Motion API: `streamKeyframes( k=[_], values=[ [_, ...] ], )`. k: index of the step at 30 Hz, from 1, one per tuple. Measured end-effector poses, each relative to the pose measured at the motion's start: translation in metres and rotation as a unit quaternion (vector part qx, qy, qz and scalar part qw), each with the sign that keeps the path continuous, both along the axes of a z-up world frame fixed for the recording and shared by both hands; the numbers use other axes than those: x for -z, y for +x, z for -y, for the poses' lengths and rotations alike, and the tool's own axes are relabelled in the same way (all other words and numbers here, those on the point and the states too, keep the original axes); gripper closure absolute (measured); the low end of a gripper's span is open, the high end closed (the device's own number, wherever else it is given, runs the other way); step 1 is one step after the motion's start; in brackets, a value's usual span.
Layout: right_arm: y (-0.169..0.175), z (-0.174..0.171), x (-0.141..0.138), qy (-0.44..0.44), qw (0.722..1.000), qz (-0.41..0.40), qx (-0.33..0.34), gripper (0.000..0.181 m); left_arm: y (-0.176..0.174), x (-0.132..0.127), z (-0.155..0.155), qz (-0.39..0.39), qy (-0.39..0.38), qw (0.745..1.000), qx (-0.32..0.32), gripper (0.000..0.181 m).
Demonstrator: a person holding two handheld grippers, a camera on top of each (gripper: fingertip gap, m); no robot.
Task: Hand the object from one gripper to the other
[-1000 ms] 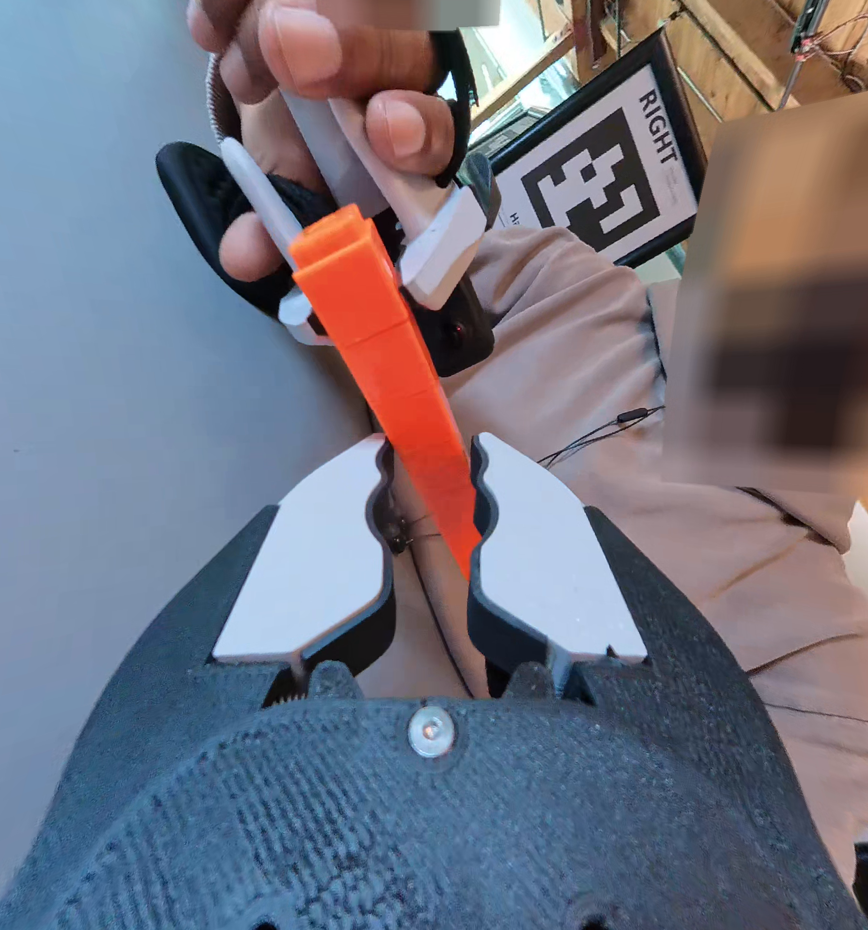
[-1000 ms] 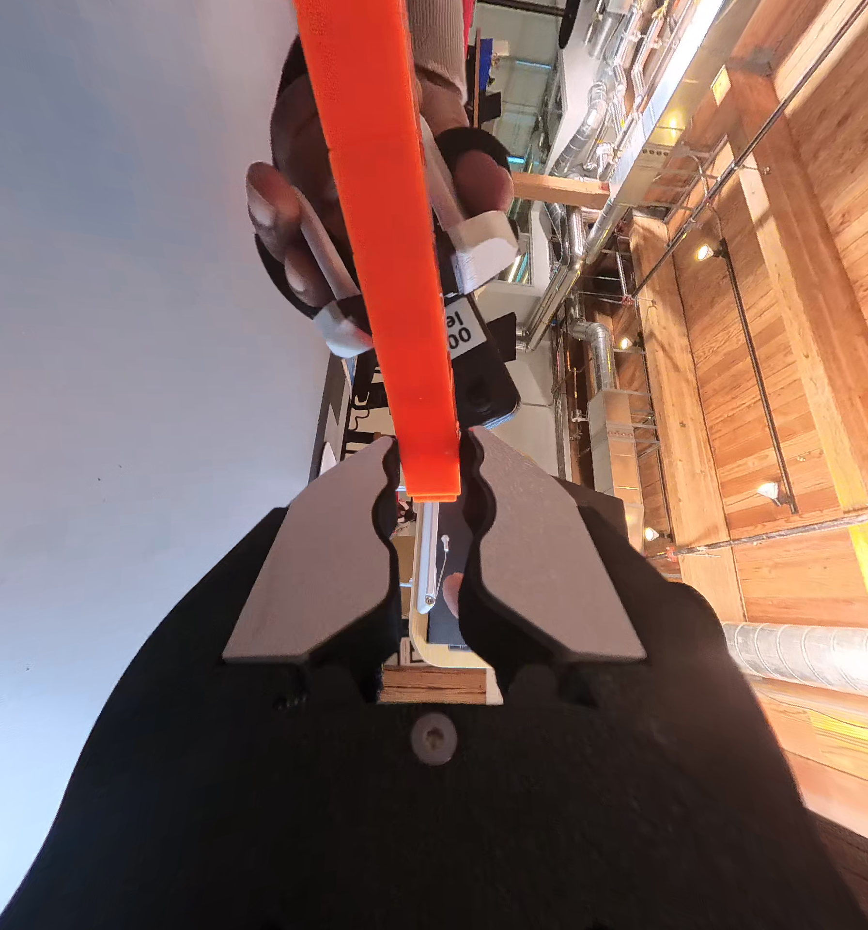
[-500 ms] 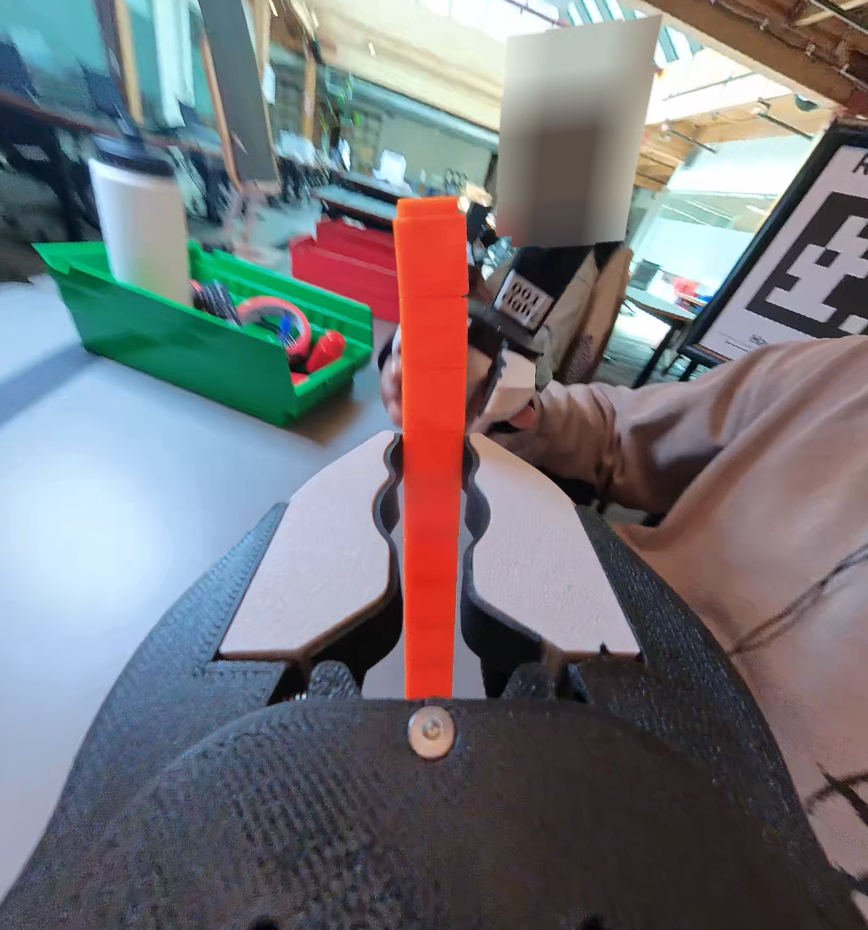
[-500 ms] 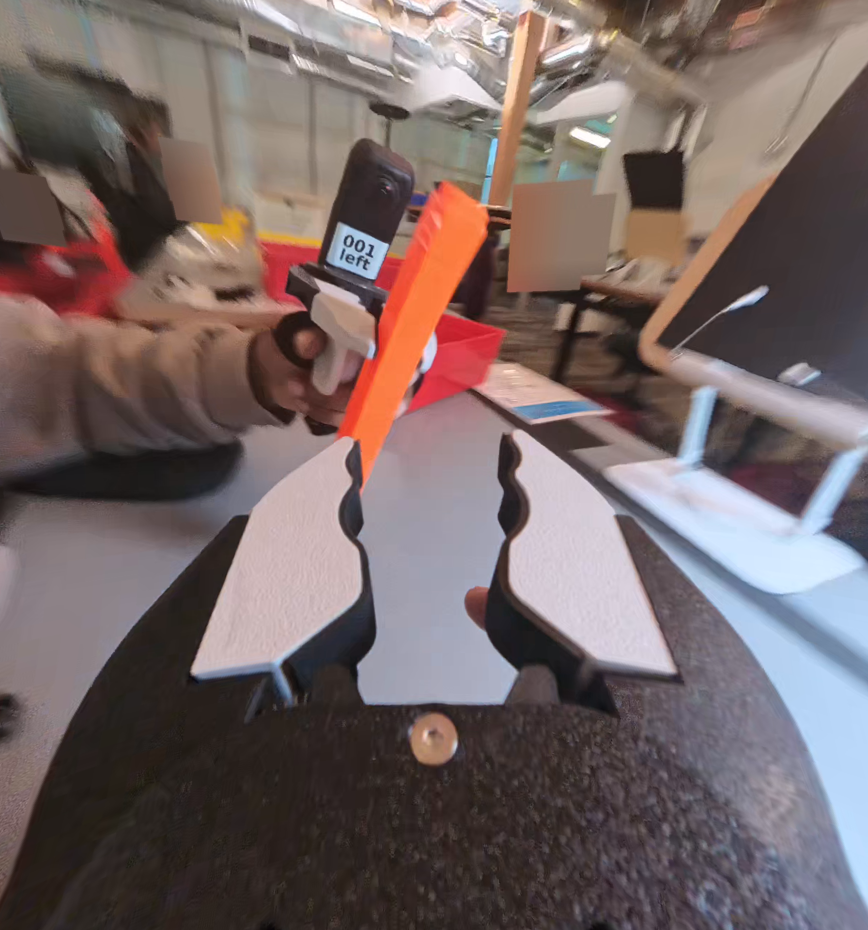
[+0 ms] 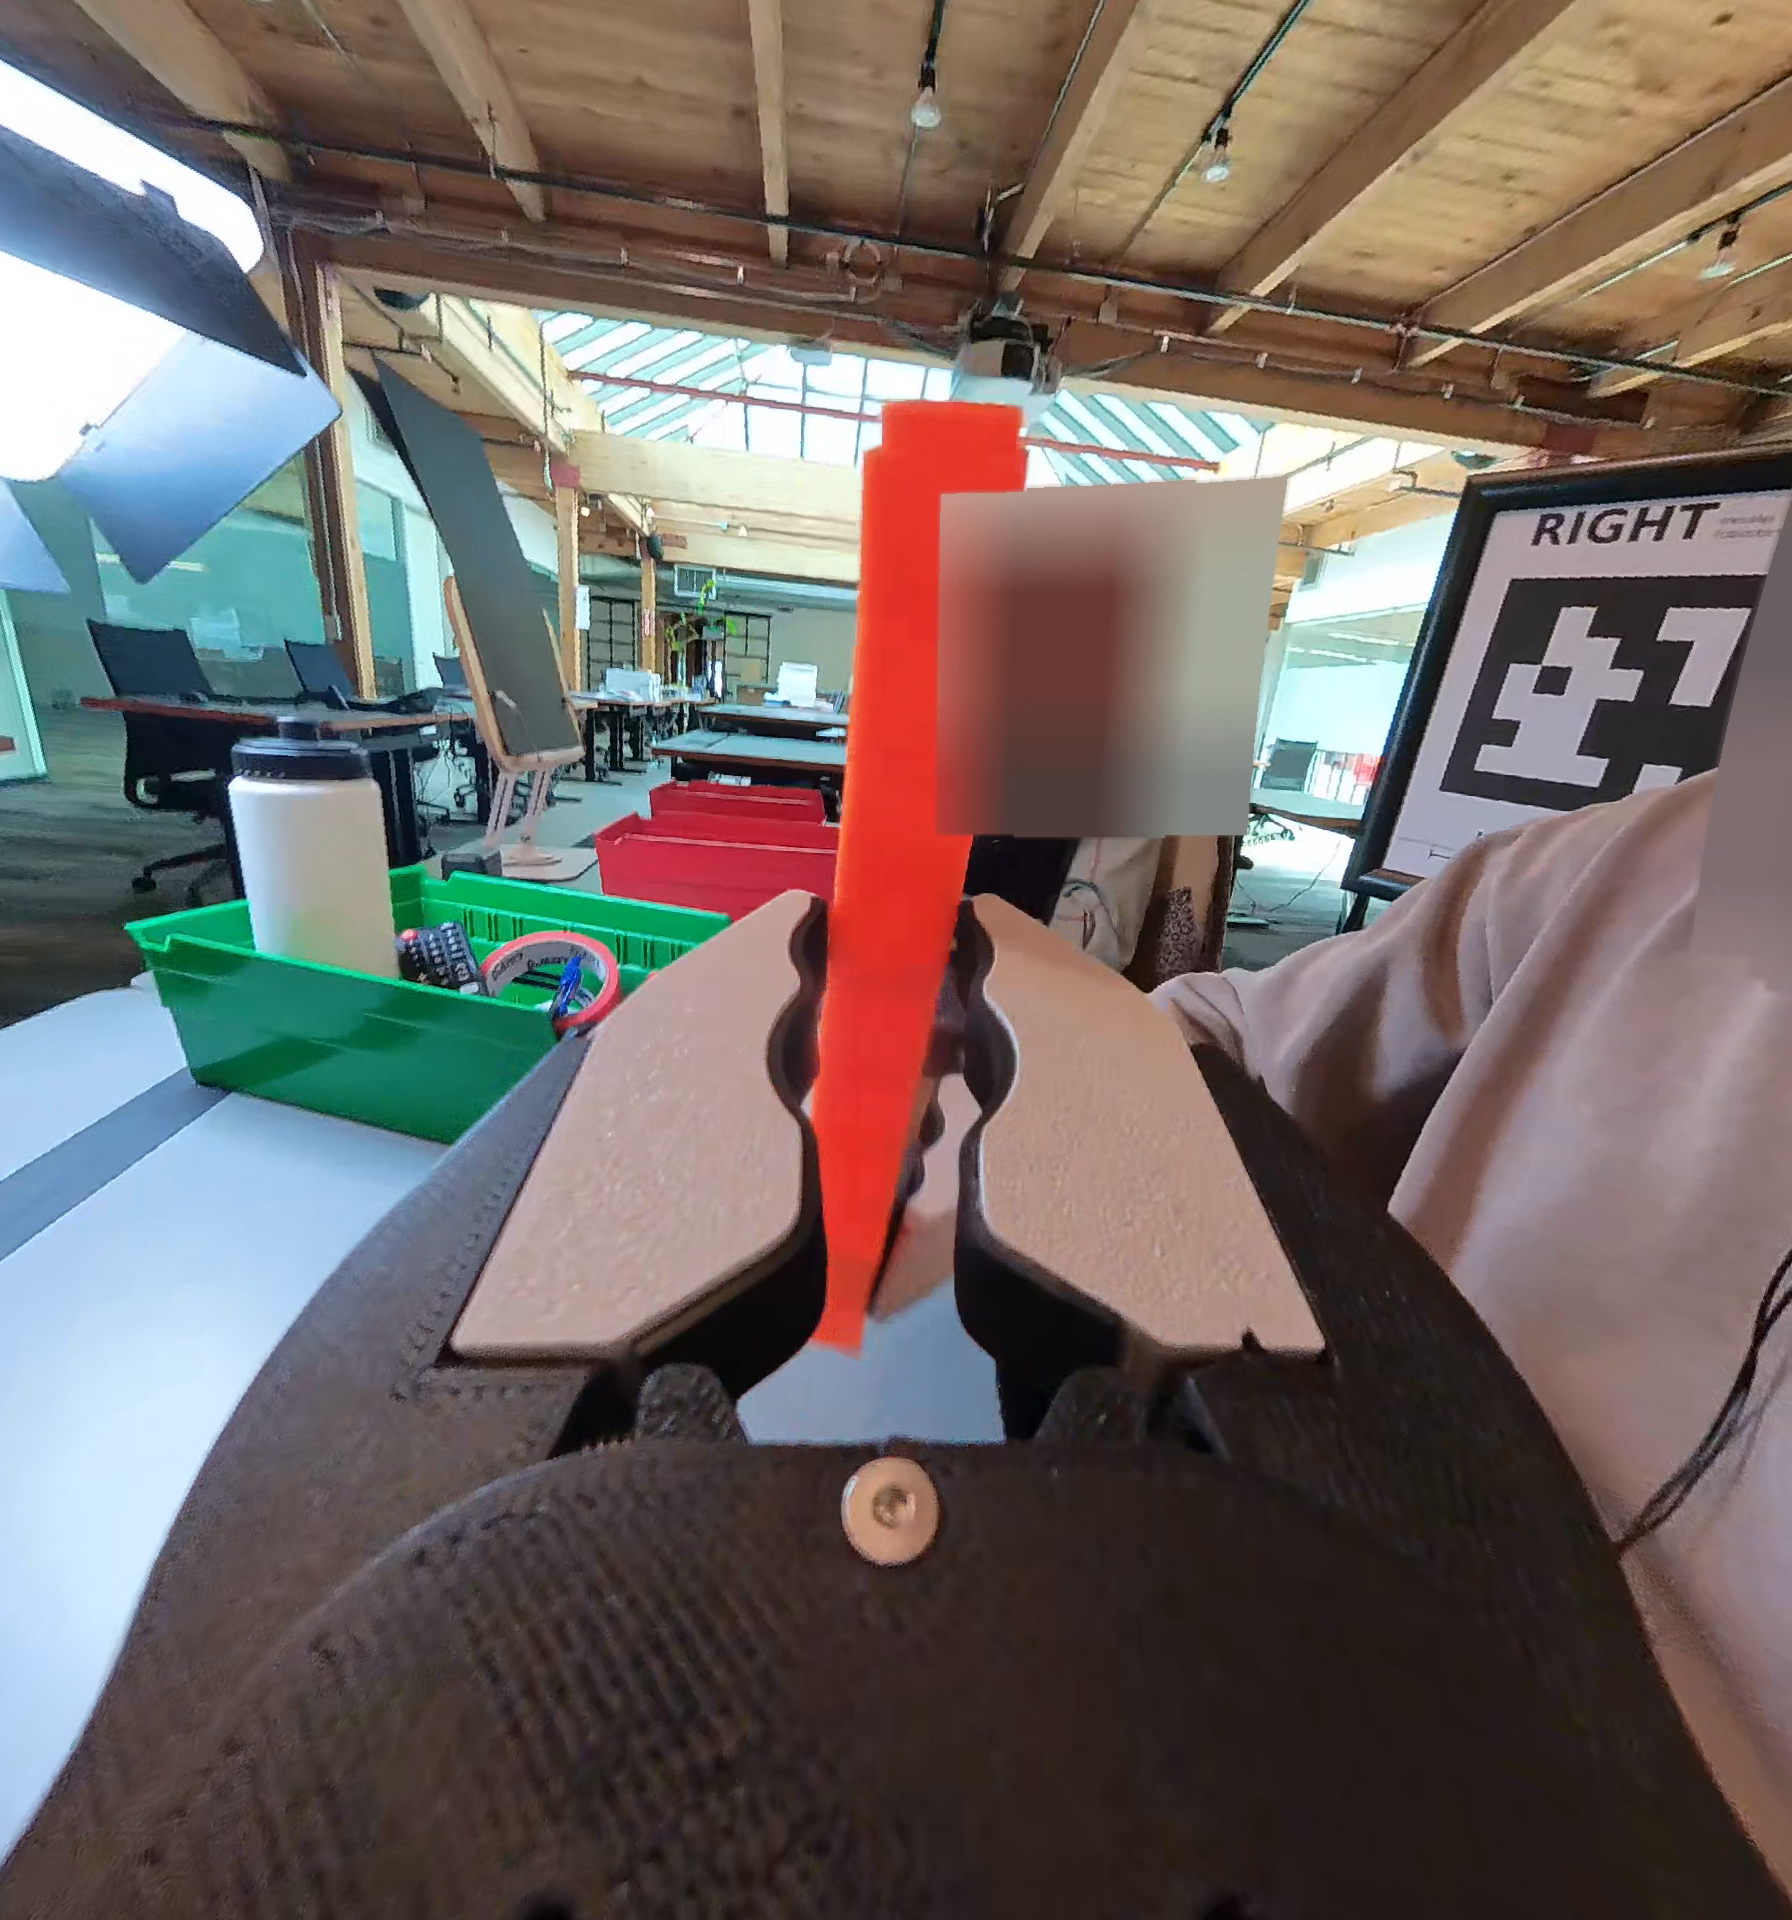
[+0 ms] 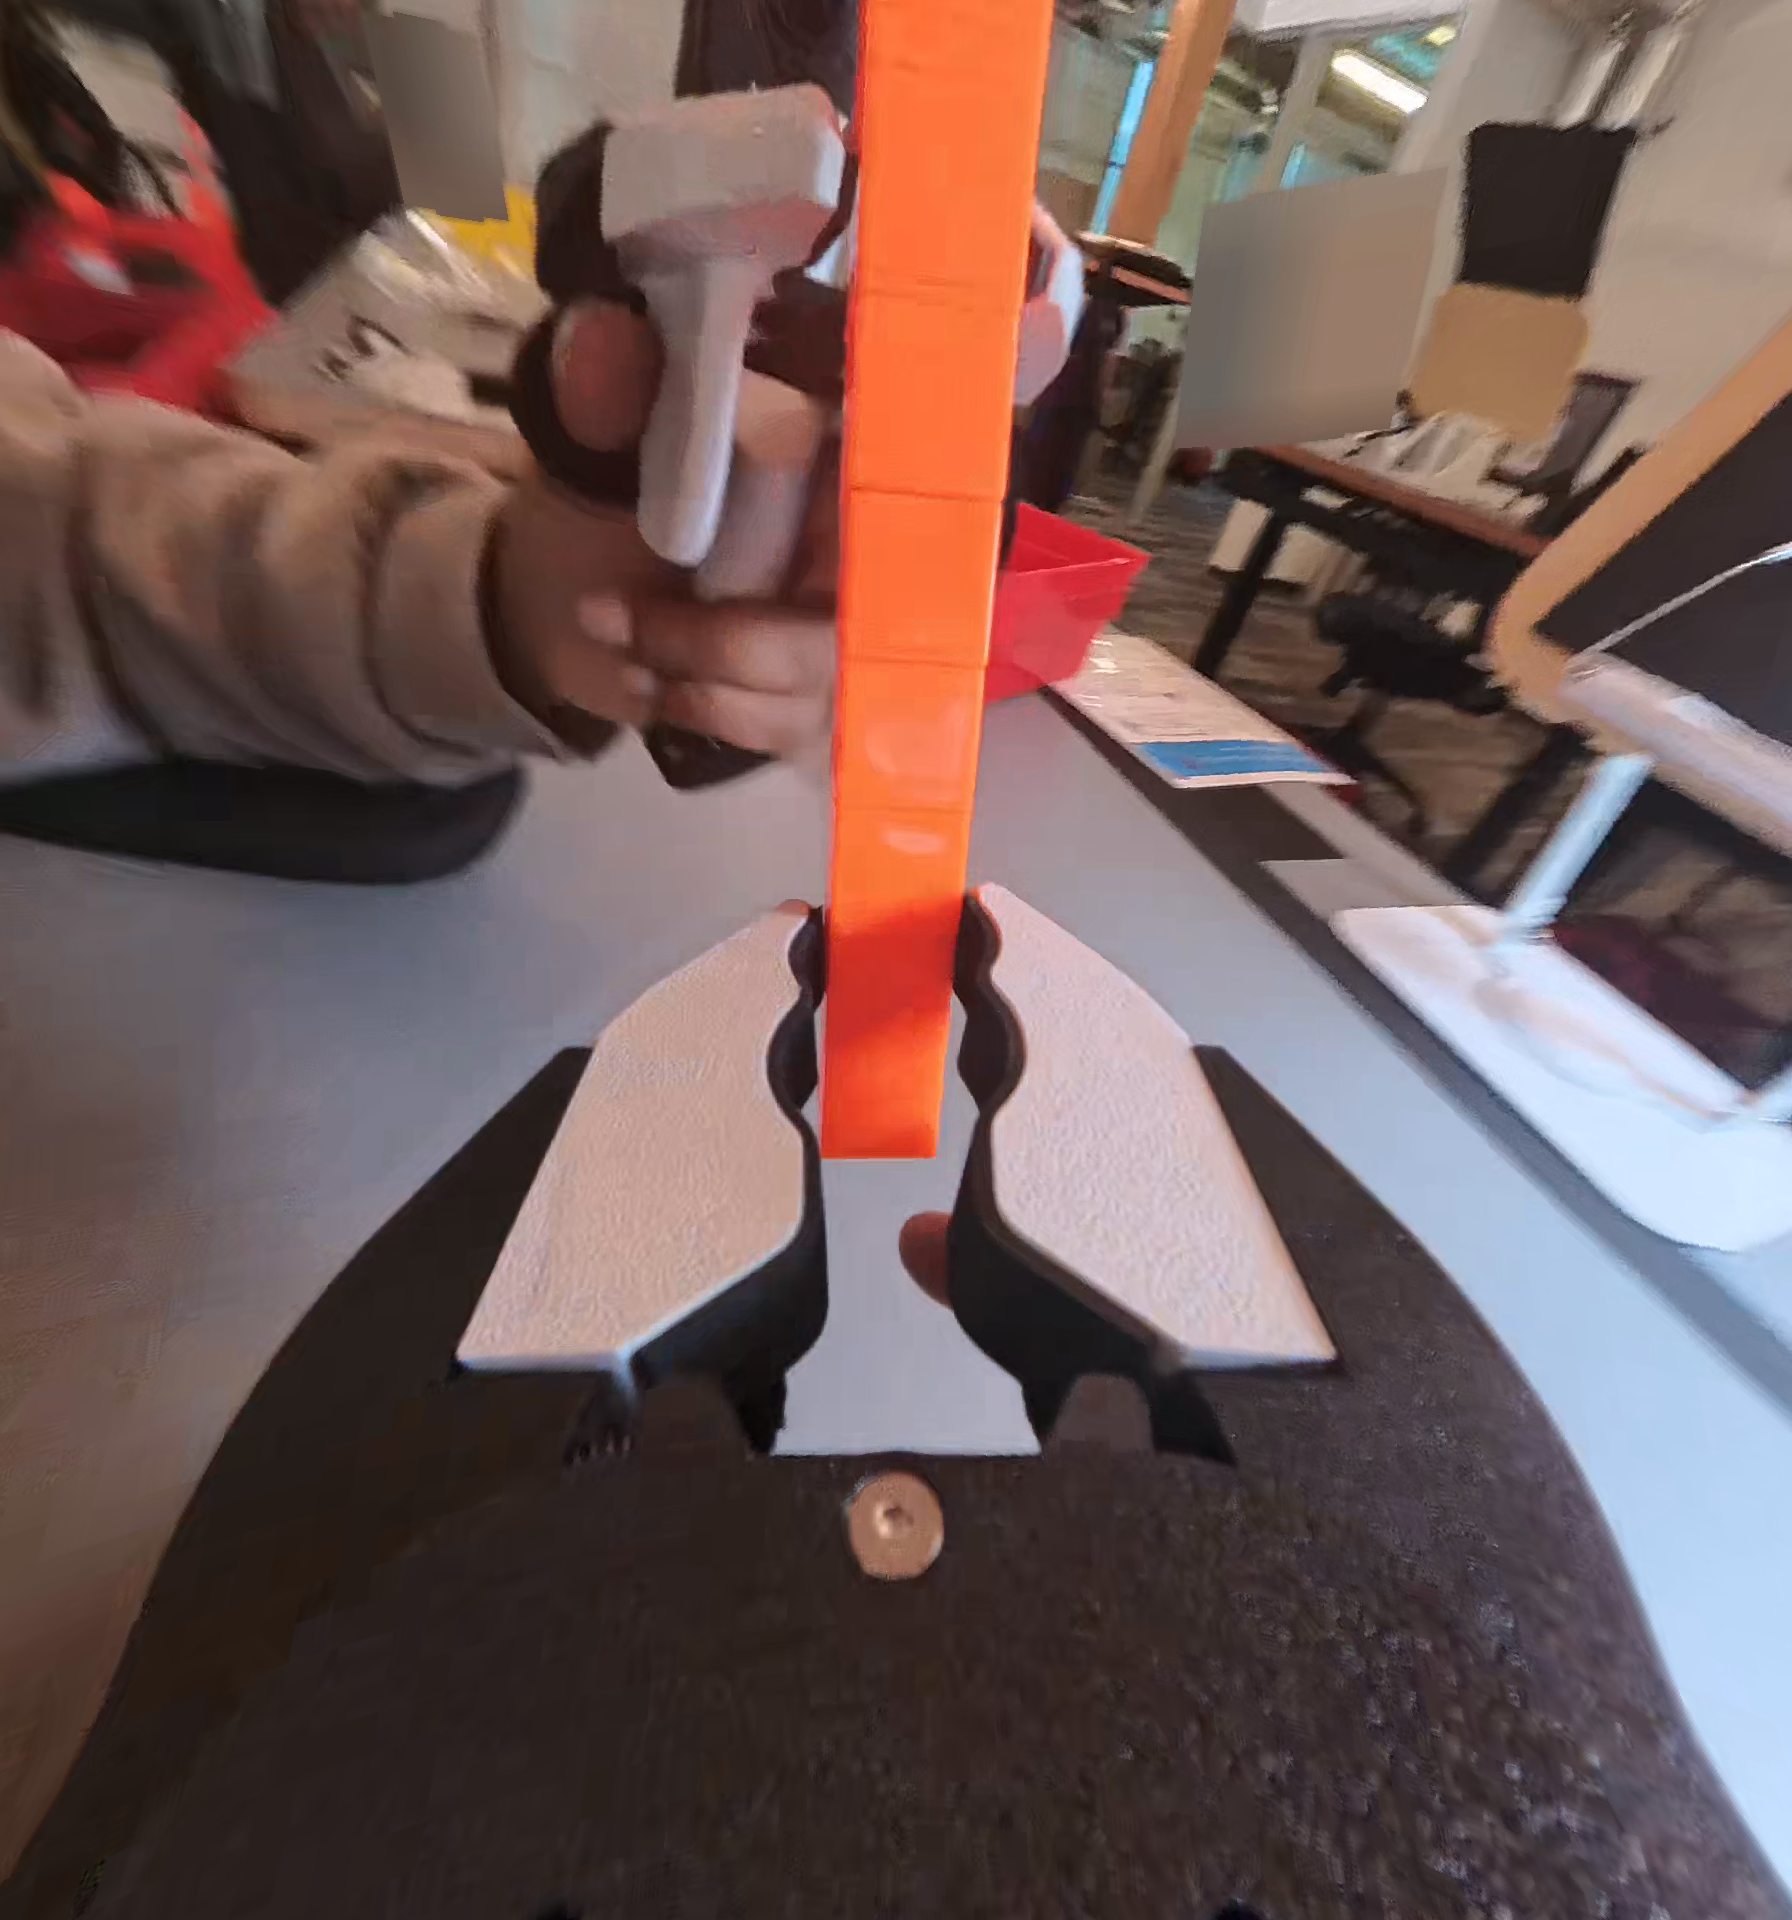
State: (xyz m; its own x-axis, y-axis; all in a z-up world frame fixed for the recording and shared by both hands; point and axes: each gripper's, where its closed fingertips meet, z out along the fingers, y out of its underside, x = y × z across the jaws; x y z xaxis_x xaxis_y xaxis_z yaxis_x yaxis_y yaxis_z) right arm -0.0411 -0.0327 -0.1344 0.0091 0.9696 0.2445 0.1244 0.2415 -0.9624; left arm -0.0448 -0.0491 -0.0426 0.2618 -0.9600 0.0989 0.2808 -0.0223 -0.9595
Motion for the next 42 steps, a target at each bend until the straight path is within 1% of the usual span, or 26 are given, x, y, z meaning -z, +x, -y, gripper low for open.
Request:
streamKeyframes(
  k=[2,5,7,9,11,14,17,18,19,20,23,24,25,26,27,28,29,30,31,33,34,35,36,37,39,42],
  values=[
    [0.015,-0.024,-0.001,0.070,0.996,0.025,0.054,0.158,-0.014,-0.003,-0.006,-0.010,-0.009,1.000,-0.008,0.149],
    [0.037,-0.052,-0.003,0.149,0.980,0.058,0.114,0.158,-0.037,-0.005,-0.018,-0.062,0.016,0.996,-0.061,0.142],
    [0.048,-0.068,-0.001,0.224,0.958,0.101,0.150,0.158,-0.050,-0.004,-0.025,-0.115,0.041,0.987,-0.108,0.140],
    [0.056,-0.079,0.002,0.286,0.931,0.139,0.178,0.158,-0.059,0.000,-0.029,-0.181,0.066,0.969,-0.152,0.140],
    [0.058,-0.082,0.005,0.322,0.915,0.157,0.183,0.158,-0.066,0.013,-0.034,-0.276,0.085,0.937,-0.195,0.140],
    [0.055,-0.082,0.016,0.359,0.894,0.199,0.182,0.158,-0.068,0.044,-0.043,-0.422,0.119,0.867,-0.239,0.137],
    [0.047,-0.073,0.026,0.381,0.879,0.232,0.172,0.158,-0.058,0.087,-0.051,-0.546,0.151,0.787,-0.244,0.135],
    [0.043,-0.067,0.029,0.381,0.880,0.235,0.160,0.158,-0.053,0.103,-0.054,-0.580,0.162,0.762,-0.239,0.134],
    [0.039,-0.060,0.031,0.379,0.885,0.230,0.145,0.158,-0.047,0.117,-0.057,-0.603,0.176,0.743,-0.233,0.134],
    [0.035,-0.053,0.033,0.373,0.890,0.227,0.134,0.158,-0.040,0.128,-0.060,-0.613,0.189,0.732,-0.228,0.134],
    [0.027,-0.038,0.033,0.370,0.896,0.217,0.114,0.158,-0.021,0.149,-0.066,-0.619,0.217,0.724,-0.214,0.135],
    [0.025,-0.032,0.032,0.366,0.900,0.212,0.105,0.158,-0.018,0.151,-0.068,-0.621,0.231,0.718,-0.215,0.140],
    [0.024,-0.027,0.032,0.359,0.904,0.210,0.098,0.158,-0.016,0.151,-0.070,-0.621,0.248,0.710,-0.219,0.156],
    [0.023,-0.023,0.028,0.355,0.909,0.195,0.097,0.158,-0.016,0.150,-0.070,-0.621,0.258,0.707,-0.221,0.159],
    [0.022,-0.019,0.022,0.348,0.917,0.172,0.090,0.158,-0.014,0.147,-0.070,-0.612,0.259,0.714,-0.223,0.159],
    [0.022,-0.016,0.012,0.327,0.930,0.140,0.089,0.154,-0.013,0.143,-0.068,-0.597,0.254,0.728,-0.220,0.159],
    [0.023,-0.011,-0.001,0.291,0.948,0.101,0.079,0.142,-0.013,0.136,-0.067,-0.577,0.247,0.746,-0.222,0.159],
    [0.026,-0.007,-0.014,0.240,0.967,0.065,0.061,0.137,-0.015,0.128,-0.067,-0.550,0.236,0.769,-0.225,0.159],
    [0.030,-0.004,-0.028,0.183,0.982,0.030,0.042,0.133,-0.016,0.119,-0.066,-0.513,0.217,0.800,-0.223,0.159],
    [0.042,-0.007,-0.051,0.089,0.995,-0.038,0.013,0.124,-0.014,0.095,-0.059,-0.398,0.159,0.882,-0.196,0.159],
    [0.047,-0.014,-0.056,0.057,0.997,-0.058,0.014,0.119,-0.012,0.079,-0.052,-0.321,0.127,0.923,-0.170,0.159],
    [0.050,-0.022,-0.056,0.031,0.997,-0.067,0.019,0.119,-0.012,0.060,-0.046,-0.239,0.093,0.956,-0.141,0.159],
    [0.051,-0.027,-0.052,0.004,0.997,-0.070,0.017,0.119,-0.013,0.042,-0.040,-0.160,0.063,0.979,-0.111,0.159],
    [0.049,-0.030,-0.046,-0.027,0.997,-0.071,0.009,0.119,-0.015,0.026,-0.035,-0.090,0.039,0.992,-0.084,0.159],
    [0.039,-0.025,-0.034,-0.093,0.993,-0.071,-0.020,0.118,-0.023,0.003,-0.029,0.024,0.004,0.998,-0.050,0.159],
    [0.018,-0.004,-0.021,-0.148,0.985,-0.072,-0.059,0.116,-0.023,-0.006,-0.023,0.121,-0.045,0.992,-0.001,0.159]
  ],
)
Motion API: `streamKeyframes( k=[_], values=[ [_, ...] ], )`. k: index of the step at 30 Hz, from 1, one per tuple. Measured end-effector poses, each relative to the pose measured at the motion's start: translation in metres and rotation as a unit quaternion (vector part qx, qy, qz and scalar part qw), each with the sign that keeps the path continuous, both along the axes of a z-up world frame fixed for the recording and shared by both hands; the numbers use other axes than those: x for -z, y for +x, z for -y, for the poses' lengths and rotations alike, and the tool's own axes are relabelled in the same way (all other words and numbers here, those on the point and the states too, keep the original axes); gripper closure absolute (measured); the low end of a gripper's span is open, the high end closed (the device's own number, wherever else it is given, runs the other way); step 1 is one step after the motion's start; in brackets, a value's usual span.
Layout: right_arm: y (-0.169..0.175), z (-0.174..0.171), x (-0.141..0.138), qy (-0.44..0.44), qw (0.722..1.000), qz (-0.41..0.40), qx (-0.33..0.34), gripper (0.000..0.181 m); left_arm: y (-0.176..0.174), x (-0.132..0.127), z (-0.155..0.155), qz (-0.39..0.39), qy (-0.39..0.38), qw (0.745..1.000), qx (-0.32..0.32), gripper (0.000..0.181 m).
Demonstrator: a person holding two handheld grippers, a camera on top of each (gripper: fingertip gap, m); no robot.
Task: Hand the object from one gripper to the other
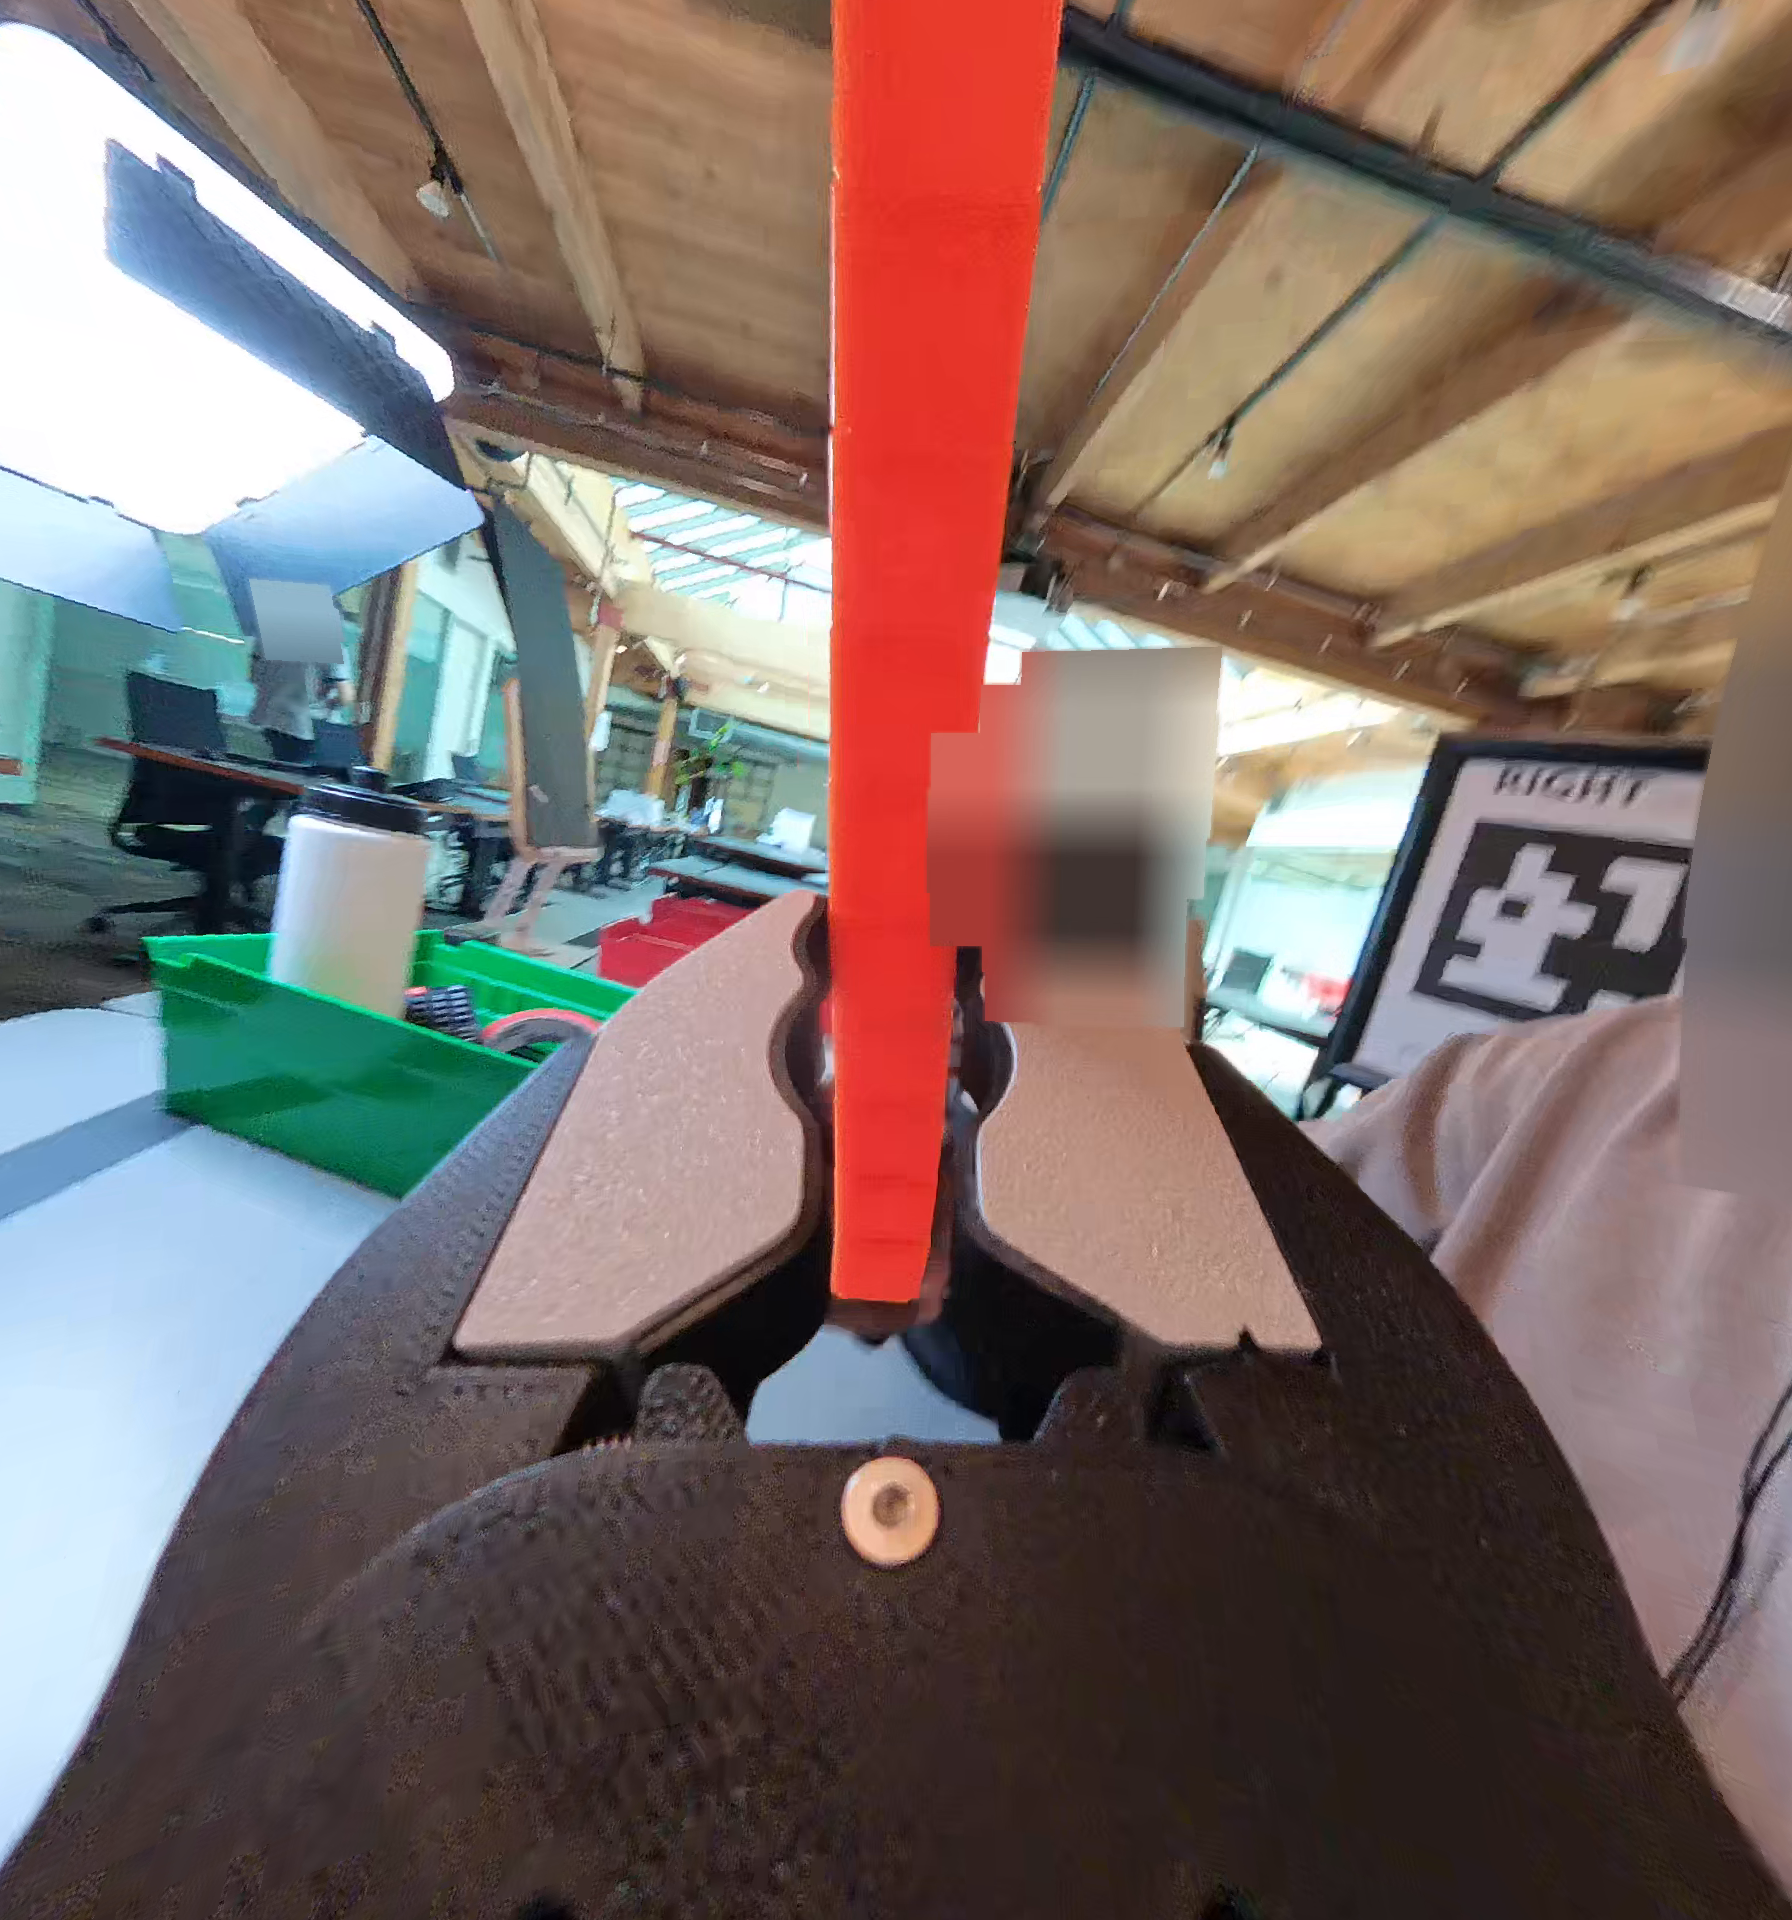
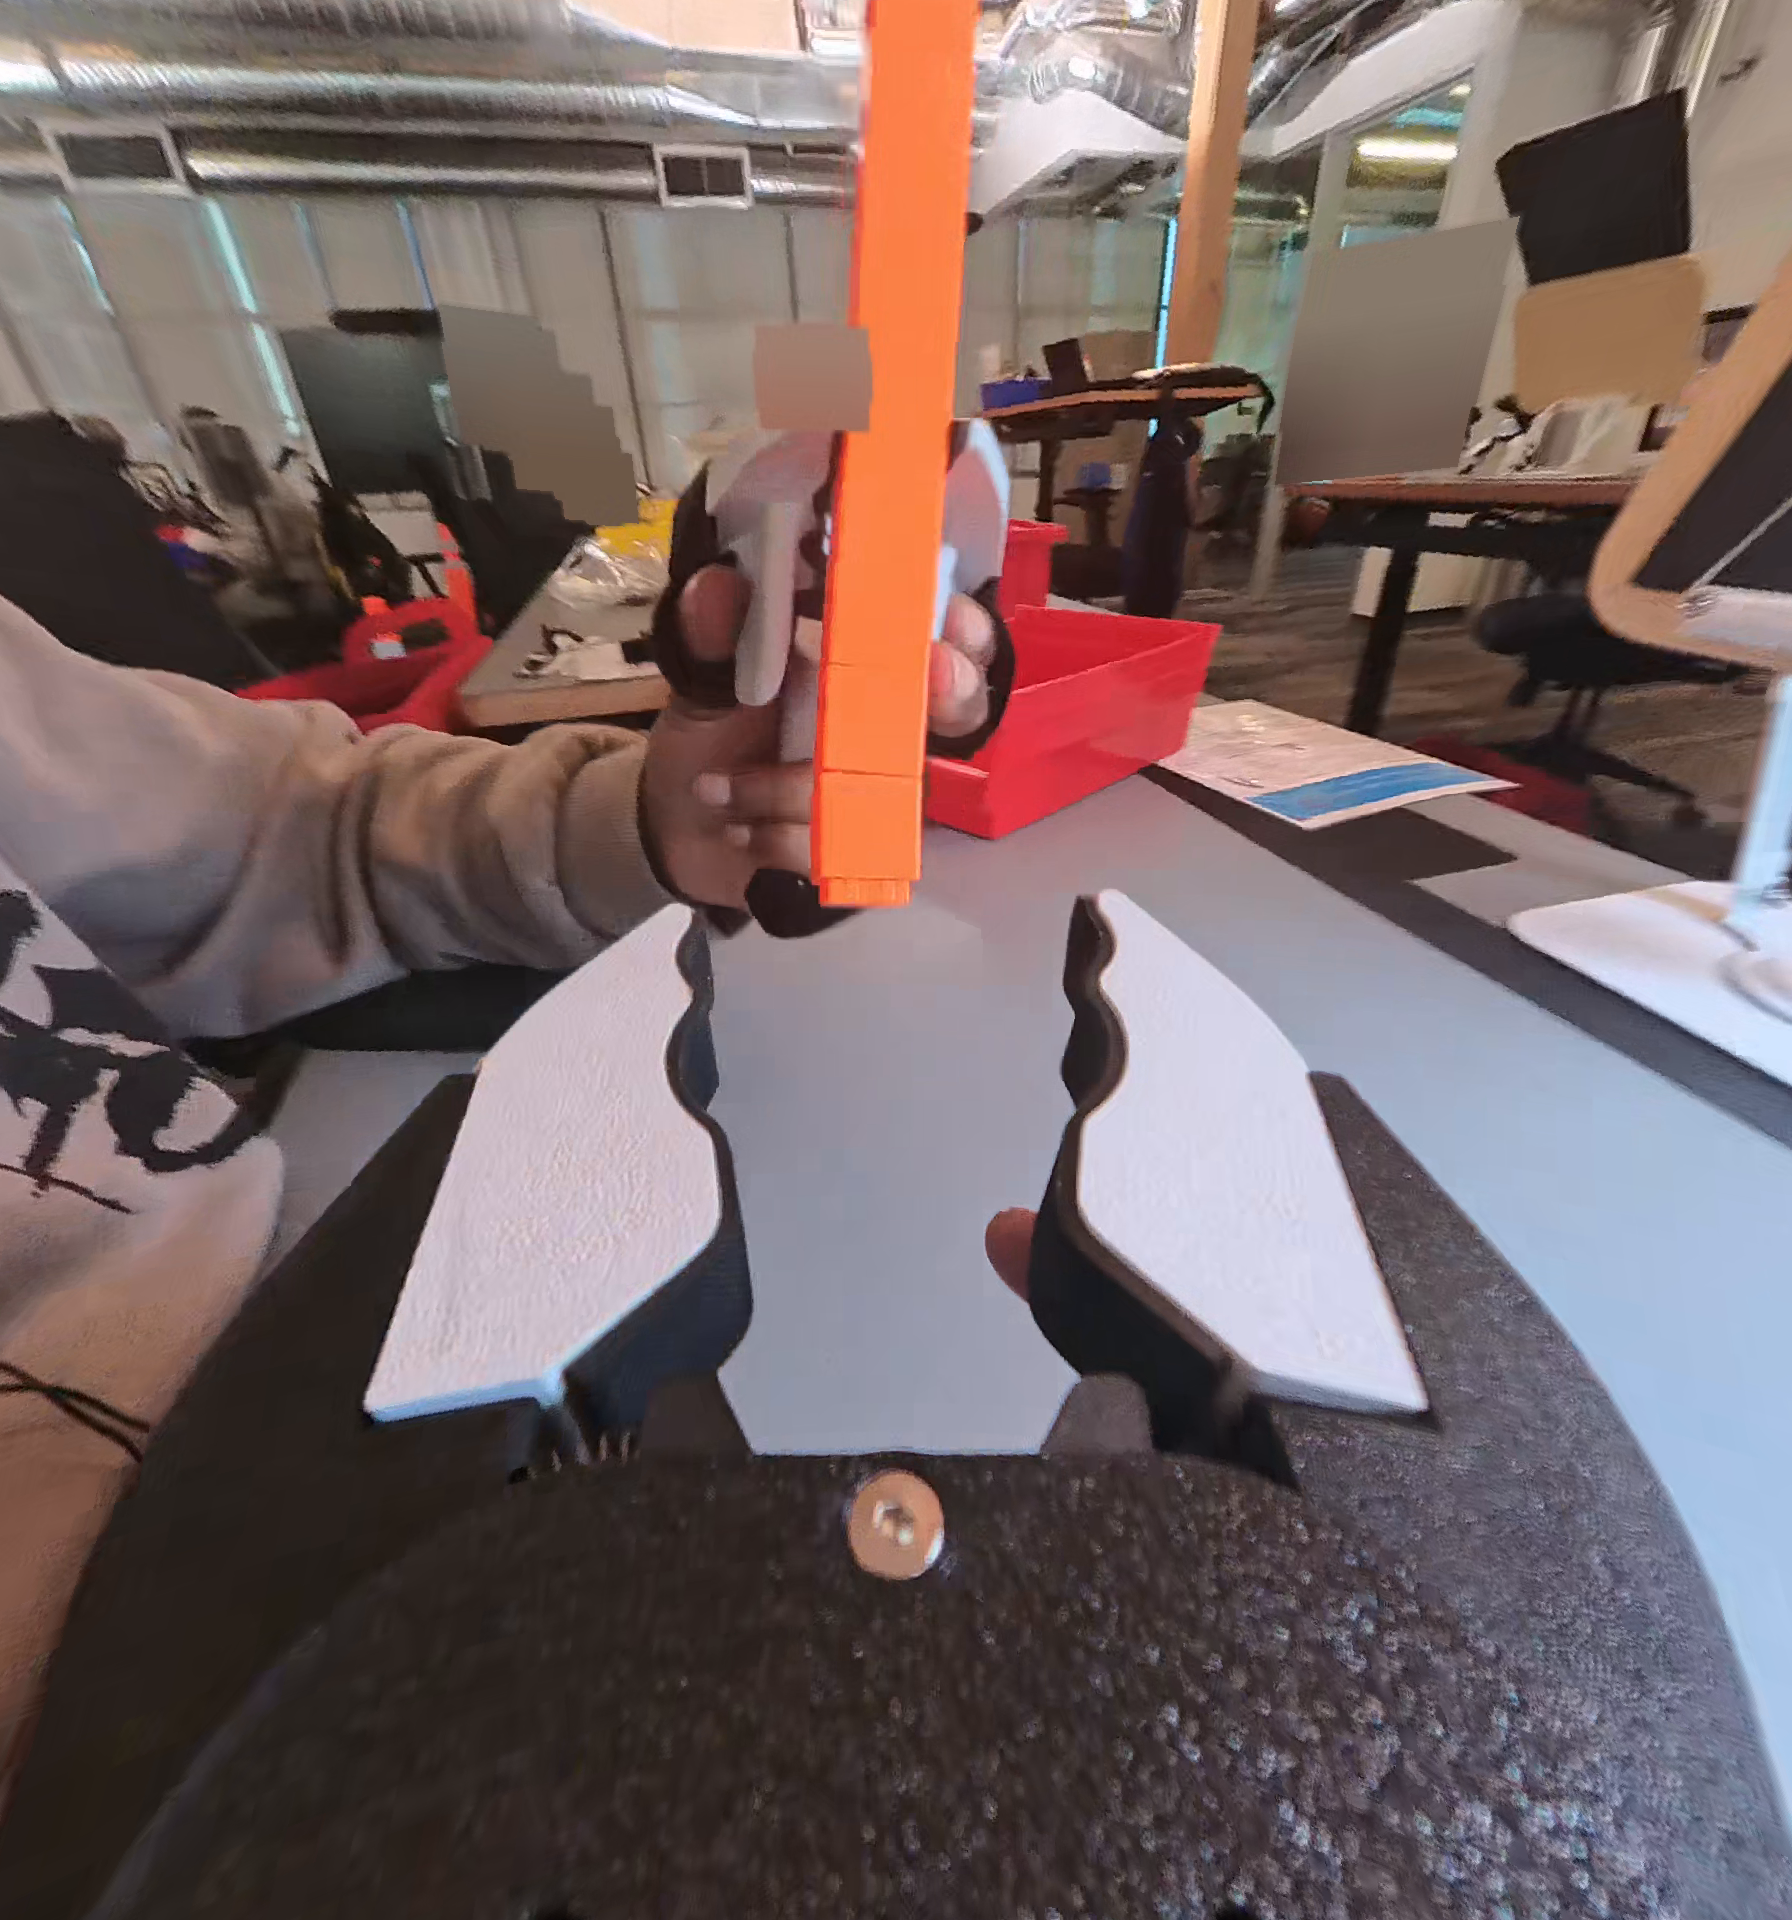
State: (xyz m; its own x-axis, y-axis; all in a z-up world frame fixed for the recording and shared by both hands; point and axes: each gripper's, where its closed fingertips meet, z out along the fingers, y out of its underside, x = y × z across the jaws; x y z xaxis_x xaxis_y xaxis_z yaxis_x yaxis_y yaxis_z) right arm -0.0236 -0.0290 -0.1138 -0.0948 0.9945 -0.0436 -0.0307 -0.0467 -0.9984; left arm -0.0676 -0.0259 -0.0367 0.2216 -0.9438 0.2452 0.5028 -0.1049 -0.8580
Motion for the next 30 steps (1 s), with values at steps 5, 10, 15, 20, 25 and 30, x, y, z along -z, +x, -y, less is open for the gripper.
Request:
streamKeyframes(
  k=[5,10,15,20,25,30],
  values=[
    [-0.023,0.027,-0.007,-0.054,0.998,-0.038,-0.024,0.152,0.017,0.007,0.007,0.072,-0.027,0.996,0.042,0.159],
    [-0.007,-0.007,-0.014,-0.009,0.998,-0.008,0.066,0.159,0.012,0.022,-0.012,-0.018,-0.077,0.996,0.030,0.156],
    [0.032,-0.065,-0.017,0.181,0.950,0.051,0.250,0.159,-0.029,0.068,-0.053,-0.160,-0.193,0.966,-0.062,0.147],
    [0.050,-0.082,-0.033,0.402,0.828,0.052,0.387,0.158,-0.030,0.055,-0.056,-0.009,-0.251,0.968,-0.004,0.139],
    [0.034,-0.055,-0.037,0.469,0.800,-0.014,0.375,0.159,0.006,0.032,-0.031,0.088,-0.230,0.965,0.085,0.131],
    [0.013,-0.038,-0.027,0.494,0.799,-0.007,0.344,0.158,0.023,0.009,-0.018,0.017,-0.122,0.992,-0.003,0.133]
  ],
)
